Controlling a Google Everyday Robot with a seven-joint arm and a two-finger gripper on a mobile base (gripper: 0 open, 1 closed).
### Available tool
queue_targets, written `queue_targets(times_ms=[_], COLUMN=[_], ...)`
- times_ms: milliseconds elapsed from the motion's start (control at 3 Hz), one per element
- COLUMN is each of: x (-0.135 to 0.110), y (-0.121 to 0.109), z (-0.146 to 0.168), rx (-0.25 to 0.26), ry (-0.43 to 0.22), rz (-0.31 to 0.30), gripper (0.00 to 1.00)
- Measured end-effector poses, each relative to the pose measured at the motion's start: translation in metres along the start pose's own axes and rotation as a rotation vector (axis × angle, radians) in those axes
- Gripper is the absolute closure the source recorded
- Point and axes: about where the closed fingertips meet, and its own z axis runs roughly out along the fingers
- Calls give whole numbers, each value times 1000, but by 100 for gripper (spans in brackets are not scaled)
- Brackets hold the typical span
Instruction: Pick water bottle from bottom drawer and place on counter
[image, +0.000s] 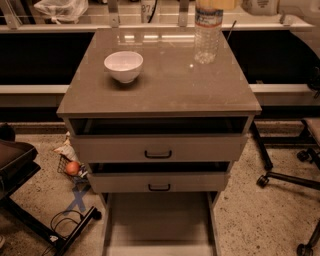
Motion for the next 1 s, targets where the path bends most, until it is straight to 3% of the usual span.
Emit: queue_targets(times_ms=[333, 1000], x=[14, 74], y=[-46, -89], z=[28, 41], rx=[29, 96], ry=[-43, -58], rz=[17, 85], gripper=[100, 100])
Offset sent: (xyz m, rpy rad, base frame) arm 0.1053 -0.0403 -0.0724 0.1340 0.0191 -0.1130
